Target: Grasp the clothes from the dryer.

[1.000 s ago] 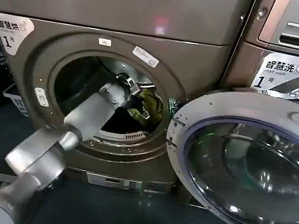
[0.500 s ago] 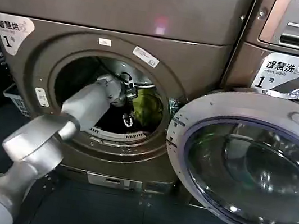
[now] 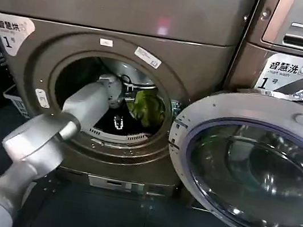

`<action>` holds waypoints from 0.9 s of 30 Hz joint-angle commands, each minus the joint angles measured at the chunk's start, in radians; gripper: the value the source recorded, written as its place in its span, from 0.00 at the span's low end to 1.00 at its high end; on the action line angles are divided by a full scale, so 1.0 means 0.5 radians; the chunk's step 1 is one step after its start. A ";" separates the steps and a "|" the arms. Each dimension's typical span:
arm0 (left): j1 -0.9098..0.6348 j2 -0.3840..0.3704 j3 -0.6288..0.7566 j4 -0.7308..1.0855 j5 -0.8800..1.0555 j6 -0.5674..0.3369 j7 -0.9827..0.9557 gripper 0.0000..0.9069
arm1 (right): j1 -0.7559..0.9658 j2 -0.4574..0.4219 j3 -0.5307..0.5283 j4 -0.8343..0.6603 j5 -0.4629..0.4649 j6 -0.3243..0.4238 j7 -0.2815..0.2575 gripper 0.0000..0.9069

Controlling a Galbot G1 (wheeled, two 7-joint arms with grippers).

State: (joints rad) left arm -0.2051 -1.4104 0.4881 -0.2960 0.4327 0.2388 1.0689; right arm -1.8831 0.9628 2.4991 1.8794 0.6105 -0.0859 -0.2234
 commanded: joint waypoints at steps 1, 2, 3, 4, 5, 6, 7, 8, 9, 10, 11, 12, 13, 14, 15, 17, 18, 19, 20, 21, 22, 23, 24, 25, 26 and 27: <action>0.025 -0.005 0.018 0.015 0.030 -0.004 -0.038 1.00 | 0.004 -0.004 -0.016 0.001 -0.014 0.001 0.001 1.00; 0.032 -0.007 0.020 0.017 0.032 -0.005 -0.039 1.00 | 0.004 -0.005 -0.018 0.000 -0.014 0.001 0.002 1.00; 0.039 -0.011 0.020 0.021 0.030 -0.005 -0.047 1.00 | 0.004 -0.005 -0.018 0.000 -0.014 0.001 0.001 1.00; 0.044 -0.015 0.020 0.027 0.033 -0.007 -0.050 1.00 | 0.003 -0.005 -0.019 -0.001 -0.015 0.002 0.001 1.00; 0.046 -0.017 0.020 0.029 0.034 -0.008 -0.051 1.00 | 0.005 -0.004 -0.020 -0.003 -0.016 0.003 0.001 1.00; 0.051 -0.021 0.020 0.028 0.033 -0.007 -0.055 1.00 | 0.007 -0.001 -0.023 -0.003 -0.017 0.003 0.000 1.00; 0.055 -0.023 0.020 0.028 0.034 -0.006 -0.054 1.00 | 0.007 0.000 -0.025 -0.003 -0.018 0.004 0.001 1.00; 0.060 -0.024 0.020 0.028 0.034 -0.005 -0.055 1.00 | 0.007 0.001 -0.027 -0.002 -0.018 0.005 0.000 1.00; 0.063 -0.025 0.021 0.028 0.035 -0.004 -0.056 1.00 | 0.009 -0.001 -0.027 -0.003 -0.018 0.005 0.000 1.00; 0.066 -0.024 0.023 0.030 0.035 -0.004 -0.059 1.00 | 0.009 -0.001 -0.027 -0.003 -0.018 0.005 -0.001 1.00; 0.069 -0.023 0.025 0.033 0.035 -0.003 -0.064 1.00 | 0.010 -0.001 -0.029 -0.003 -0.018 0.005 -0.001 1.00; 0.071 -0.022 0.026 0.039 0.036 -0.004 -0.066 1.00 | 0.011 -0.002 -0.032 -0.004 -0.018 0.006 -0.001 1.00; 0.072 -0.022 0.027 0.042 0.036 -0.005 -0.071 1.00 | 0.014 -0.003 -0.035 -0.004 -0.020 0.006 -0.001 1.00; 0.075 -0.022 0.027 0.047 0.037 -0.003 -0.074 1.00 | 0.019 -0.002 -0.040 -0.004 -0.021 0.007 -0.001 1.00; 0.076 -0.022 0.028 0.049 0.037 -0.003 -0.074 1.00 | 0.021 -0.002 -0.044 -0.004 -0.021 0.007 -0.001 1.00; 0.077 -0.019 0.028 0.054 0.036 -0.003 -0.075 1.00 | 0.030 0.001 -0.055 -0.002 -0.026 0.008 -0.002 1.00; 0.078 -0.019 0.028 0.058 0.039 -0.004 -0.073 1.00 | 0.032 0.002 -0.058 -0.003 -0.027 0.009 -0.001 1.00; 0.079 -0.019 0.029 0.067 0.040 -0.005 -0.073 1.00 | 0.035 0.002 -0.062 -0.003 -0.031 0.010 -0.002 1.00; 0.081 -0.020 0.030 0.073 0.042 -0.004 -0.072 1.00 | 0.037 0.002 -0.065 -0.004 -0.034 0.010 -0.002 1.00; 0.085 -0.020 0.031 0.078 0.043 -0.004 -0.073 1.00 | 0.038 0.003 -0.068 -0.005 -0.038 0.011 -0.003 1.00; 0.088 -0.020 0.030 0.081 0.043 -0.003 -0.074 1.00 | 0.039 0.002 -0.071 -0.006 -0.047 0.013 -0.004 1.00; 0.092 -0.020 0.029 0.082 0.042 -0.002 -0.074 1.00 | 0.041 0.002 -0.072 -0.008 -0.050 0.014 -0.005 1.00; 0.097 -0.018 0.029 0.083 0.044 0.000 -0.072 0.93 | 0.042 0.001 -0.073 -0.009 -0.051 0.014 -0.004 1.00; 0.101 -0.016 0.030 0.086 0.045 0.000 -0.072 0.84 | 0.044 0.001 -0.076 -0.010 -0.053 0.015 -0.005 1.00; 0.104 -0.015 0.029 0.087 0.046 0.001 -0.071 0.74 | 0.046 0.002 -0.078 -0.010 -0.053 0.015 -0.005 1.00; 0.106 -0.015 0.029 0.093 0.046 0.003 -0.072 0.64 | 0.048 0.002 -0.082 -0.009 -0.054 0.016 -0.005 1.00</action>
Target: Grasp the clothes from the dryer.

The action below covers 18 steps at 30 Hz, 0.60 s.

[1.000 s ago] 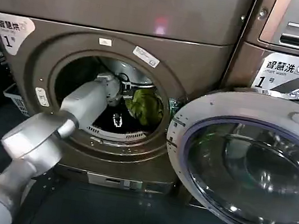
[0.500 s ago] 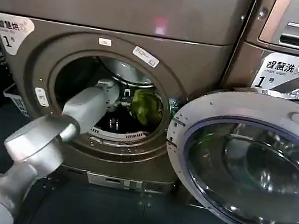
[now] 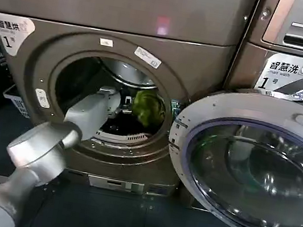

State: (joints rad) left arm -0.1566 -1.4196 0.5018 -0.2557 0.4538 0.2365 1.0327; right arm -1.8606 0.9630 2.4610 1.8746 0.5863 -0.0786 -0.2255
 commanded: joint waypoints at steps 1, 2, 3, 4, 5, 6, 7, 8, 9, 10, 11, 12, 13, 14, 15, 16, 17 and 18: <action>0.011 0.005 0.001 0.014 0.003 0.009 -0.001 0.61 | 0.005 0.003 -0.007 0.001 -0.006 0.002 -0.001 1.00; 0.012 0.005 0.002 0.017 0.004 0.011 0.000 0.59 | 0.007 0.004 -0.010 0.002 -0.007 0.001 0.000 1.00; 0.014 0.006 0.001 0.016 0.005 0.010 0.003 0.56 | 0.008 0.004 -0.011 0.002 -0.007 0.002 -0.001 1.00; 0.014 0.005 0.001 0.017 0.004 0.011 0.002 0.53 | 0.009 0.005 -0.011 0.001 -0.007 0.002 -0.001 1.00; 0.014 0.005 0.001 0.018 0.004 0.011 0.003 0.46 | 0.009 0.006 -0.012 0.001 -0.008 0.002 -0.001 1.00; 0.013 0.004 0.001 0.018 0.002 0.010 0.003 0.35 | 0.011 0.006 -0.013 0.001 -0.009 0.003 -0.001 1.00; 0.010 0.004 0.001 0.017 0.000 0.009 0.004 0.28 | 0.012 0.007 -0.015 0.001 -0.009 0.003 -0.002 1.00; 0.006 0.003 0.000 0.016 -0.002 0.007 0.002 0.19 | 0.014 0.009 -0.016 0.002 -0.009 0.003 -0.002 1.00; 0.003 0.002 -0.001 0.014 -0.002 0.007 0.002 0.16 | 0.015 0.012 -0.019 0.003 -0.010 0.003 -0.001 1.00; 0.000 0.001 -0.003 0.008 -0.004 0.007 0.001 0.15 | 0.016 0.013 -0.021 0.005 -0.009 0.003 -0.001 1.00; -0.002 0.000 -0.004 0.006 -0.006 0.007 0.000 0.13 | 0.016 0.014 -0.021 0.005 -0.010 0.003 -0.002 1.00; -0.003 0.000 -0.004 0.006 -0.006 0.007 0.001 0.11 | 0.016 0.014 -0.020 0.004 -0.009 0.003 -0.002 1.00; -0.003 0.001 -0.004 0.006 -0.006 0.006 0.000 0.09 | 0.014 0.014 -0.018 0.002 -0.009 0.004 -0.002 1.00; -0.003 0.001 -0.004 0.006 -0.008 0.007 0.000 0.05 | 0.014 0.014 -0.017 0.001 -0.009 0.004 -0.003 1.00; -0.002 0.002 -0.006 0.006 -0.009 0.005 0.000 0.01 | 0.013 0.014 -0.016 0.000 -0.009 0.004 -0.003 1.00; -0.001 0.003 -0.007 0.006 -0.012 0.006 -0.004 0.00 | 0.012 0.014 -0.017 0.000 -0.009 0.004 -0.004 1.00; 0.002 0.005 -0.009 0.004 -0.017 0.005 -0.010 0.00 | 0.012 0.014 -0.017 0.001 -0.009 0.004 -0.004 1.00; 0.004 0.006 -0.010 -0.001 -0.021 0.005 -0.017 0.00 | 0.012 0.015 -0.017 0.003 -0.009 0.004 -0.004 1.00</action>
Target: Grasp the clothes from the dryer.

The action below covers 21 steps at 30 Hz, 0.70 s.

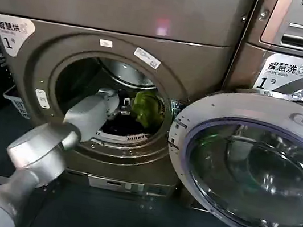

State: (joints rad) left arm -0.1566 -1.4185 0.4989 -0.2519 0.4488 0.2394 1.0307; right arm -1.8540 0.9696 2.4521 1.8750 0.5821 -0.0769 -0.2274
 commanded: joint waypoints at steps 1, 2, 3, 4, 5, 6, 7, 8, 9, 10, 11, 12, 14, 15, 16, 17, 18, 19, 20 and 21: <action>0.005 0.007 -0.007 -0.014 -0.029 0.000 -0.019 0.00 | -0.002 0.002 0.001 0.001 -0.001 0.001 0.000 1.00; 0.006 0.009 -0.008 -0.021 -0.043 0.001 -0.034 0.00 | -0.001 0.002 0.000 0.001 -0.001 0.001 0.000 1.00; 0.006 0.010 -0.017 -0.027 -0.061 0.002 -0.050 0.00 | -0.001 0.001 0.000 0.002 0.000 0.001 0.000 1.00; 0.006 0.009 -0.026 -0.027 -0.083 0.010 -0.078 0.00 | 0.000 0.001 -0.001 0.003 0.000 0.001 0.000 1.00; 0.006 0.009 -0.034 -0.026 -0.106 0.018 -0.097 0.00 | 0.002 0.000 -0.002 0.004 -0.001 0.000 0.001 1.00; 0.007 0.009 -0.043 -0.028 -0.125 0.026 -0.134 0.00 | 0.003 0.001 -0.004 0.003 -0.001 0.000 0.001 1.00; 0.008 0.010 -0.052 -0.031 -0.158 0.033 -0.162 0.00 | 0.004 0.001 -0.005 0.004 -0.001 0.000 0.001 1.00; 0.012 0.012 -0.065 -0.045 -0.202 0.056 -0.197 0.00 | 0.005 0.003 -0.007 0.006 0.000 0.000 0.001 1.00; 0.016 0.012 -0.098 -0.056 -0.220 0.064 -0.216 0.00 | 0.005 0.003 -0.009 0.007 -0.001 0.000 0.001 1.00; 0.024 0.015 -0.114 -0.079 -0.233 0.068 -0.232 0.00 | 0.006 0.003 -0.009 0.007 -0.001 0.000 0.001 1.00; 0.033 0.021 -0.133 -0.113 -0.259 0.098 -0.242 0.00 | 0.007 0.003 -0.011 0.007 0.000 0.000 0.001 1.00; 0.042 0.022 -0.169 -0.141 -0.283 0.119 -0.242 0.00 | 0.008 0.003 -0.013 0.010 -0.001 0.000 0.002 1.00; 0.068 0.036 -0.211 -0.202 -0.283 0.140 -0.239 0.00 | 0.018 0.004 -0.026 0.014 -0.003 0.000 0.003 1.00; 0.080 0.042 -0.241 -0.231 -0.285 0.149 -0.242 0.00 | 0.021 0.006 -0.031 0.014 -0.003 -0.001 0.002 1.00; 0.085 0.046 -0.276 -0.243 -0.282 0.156 -0.243 0.00 | 0.023 0.007 -0.038 0.014 -0.004 -0.001 0.003 1.00; 0.093 0.053 -0.312 -0.265 -0.282 0.153 -0.246 0.00 | 0.022 0.007 -0.038 0.015 -0.005 0.000 0.003 1.00; 0.098 0.059 -0.347 -0.276 -0.299 0.155 -0.272 0.00 | 0.021 0.006 -0.037 0.015 -0.005 0.000 0.003 1.00; 0.105 0.063 -0.385 -0.300 -0.353 0.166 -0.294 0.00 | 0.020 0.005 -0.034 0.015 -0.004 0.000 0.003 1.00; 0.108 0.065 -0.432 -0.327 -0.403 0.182 -0.358 0.00 | 0.021 0.003 -0.033 0.016 -0.004 0.000 0.004 1.00; 0.110 0.065 -0.458 -0.339 -0.467 0.188 -0.400 0.00 | 0.021 0.002 -0.034 0.018 -0.005 -0.001 0.004 1.00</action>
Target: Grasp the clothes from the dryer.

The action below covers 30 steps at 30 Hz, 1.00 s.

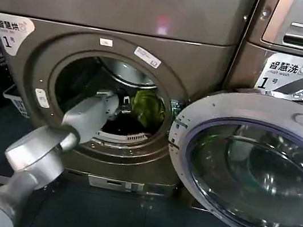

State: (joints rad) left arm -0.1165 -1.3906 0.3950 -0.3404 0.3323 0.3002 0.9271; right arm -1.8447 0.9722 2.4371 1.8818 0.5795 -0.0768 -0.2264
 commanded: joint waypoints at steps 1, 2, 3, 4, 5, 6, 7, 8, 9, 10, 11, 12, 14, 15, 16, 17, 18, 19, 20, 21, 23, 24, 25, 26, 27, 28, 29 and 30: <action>0.034 0.006 -0.296 -0.176 -0.271 0.068 -0.258 0.00 | 0.007 -0.003 -0.007 0.009 0.001 -0.001 0.002 1.00; 0.040 0.003 -0.312 -0.185 -0.306 0.068 -0.303 0.00 | 0.010 -0.002 -0.010 0.011 0.001 -0.002 0.002 1.00; 0.053 0.002 -0.342 -0.200 -0.359 0.061 -0.393 0.00 | 0.012 0.000 -0.015 0.013 0.001 -0.002 0.002 1.00; 0.071 0.001 -0.385 -0.220 -0.404 0.068 -0.465 0.00 | 0.013 0.002 -0.015 0.012 0.001 -0.001 0.002 1.00; 0.090 0.002 -0.408 -0.244 -0.429 0.070 -0.514 0.00 | 0.013 0.004 -0.015 0.012 0.001 -0.001 0.002 1.00; 0.127 0.012 -0.451 -0.283 -0.463 0.079 -0.580 0.00 | 0.013 0.005 -0.013 0.009 0.002 0.000 0.001 1.00; 0.153 0.019 -0.476 -0.315 -0.476 0.081 -0.606 0.00 | 0.013 0.006 -0.012 0.008 0.002 0.000 0.001 1.00; 0.190 0.028 -0.500 -0.354 -0.495 0.080 -0.676 0.00 | 0.013 0.006 -0.012 0.007 0.002 0.001 0.001 1.00; 0.237 0.037 -0.537 -0.399 -0.520 0.080 -0.738 0.00 | 0.013 0.005 -0.013 0.008 0.002 0.001 0.001 1.00; 0.262 0.043 -0.564 -0.435 -0.559 0.080 -0.803 0.00 | 0.015 0.005 -0.014 0.009 0.003 0.001 0.001 1.00; 0.297 0.047 -0.585 -0.471 -0.597 0.071 -0.882 0.00 | 0.016 0.003 -0.014 0.009 0.003 0.001 0.001 1.00; 0.322 0.048 -0.636 -0.499 -0.617 0.069 -0.924 0.00 | 0.017 0.003 -0.015 0.010 0.004 0.001 0.001 1.00; 0.404 0.066 -0.700 -0.619 -0.660 0.049 -1.039 0.00 | 0.019 0.003 -0.017 0.009 0.004 0.002 0.002 1.00; 0.441 0.073 -0.736 -0.683 -0.685 0.039 -1.093 0.00 | 0.020 0.002 -0.017 0.007 0.004 0.002 0.002 1.00; 0.474 0.075 -0.778 -0.747 -0.725 0.034 -1.154 0.00 | 0.019 0.003 -0.016 0.005 0.004 0.004 0.003 1.00; 0.496 0.075 -0.806 -0.794 -0.761 0.014 -1.232 0.00 | 0.019 0.003 -0.016 0.005 0.004 0.004 0.003 1.00; 0.529 0.077 -0.834 -0.846 -0.797 -0.006 -1.300 0.00 | 0.018 0.003 -0.016 0.004 0.005 0.004 0.004 1.00; 0.555 0.078 -0.863 -0.909 -0.846 -0.023 -1.377 0.00 | 0.018 0.003 -0.016 0.003 0.005 0.004 0.004 1.00; 0.578 0.082 -0.869 -0.941 -0.876 -0.039 -1.421 0.00 | 0.019 0.002 -0.017 0.003 0.005 0.004 0.005 1.00; 0.603 0.080 -0.880 -0.979 -0.902 -0.072 -1.490 0.00 | 0.019 0.000 -0.018 0.004 0.005 0.005 0.005 1.00; 0.633 0.075 -0.894 -1.036 -0.977 -0.121 -1.583 0.00 | 0.022 -0.001 -0.020 0.005 0.005 0.004 0.005 1.00; 0.644 0.067 -0.908 -1.050 -1.011 -0.147 -1.655 0.00 | 0.022 -0.002 -0.023 0.006 0.006 0.005 0.005 1.00; 0.649 0.059 -0.916 -1.055 -1.046 -0.186 -1.725 0.00 | 0.021 -0.002 -0.026 0.007 0.005 0.007 0.004 1.00; 0.659 0.050 -0.927 -1.064 -1.078 -0.234 -1.794 0.00 | 0.018 -0.003 -0.027 0.008 0.004 0.010 0.004 1.00; 0.668 0.045 -0.936 -1.078 -1.114 -0.263 -1.839 0.00 | 0.016 -0.006 -0.027 0.007 0.004 0.012 0.003 1.00; 0.677 0.040 -0.942 -1.091 -1.137 -0.287 -1.894 0.00 | 0.016 -0.009 -0.026 0.003 0.004 0.013 0.004 1.00; 0.689 0.032 -0.958 -1.110 -1.169 -0.326 -1.943 0.00 | 0.016 -0.012 -0.022 0.002 0.005 0.013 0.005 1.00; 0.702 0.027 -0.971 -1.127 -1.190 -0.347 -1.981 0.00 | 0.016 -0.015 -0.020 -0.001 0.006 0.012 0.006 1.00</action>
State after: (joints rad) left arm 0.1674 -1.3708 -0.0249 -0.7894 -0.1192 0.2330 0.2092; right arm -1.8367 0.9671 2.4247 1.8841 0.5815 -0.0709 -0.2242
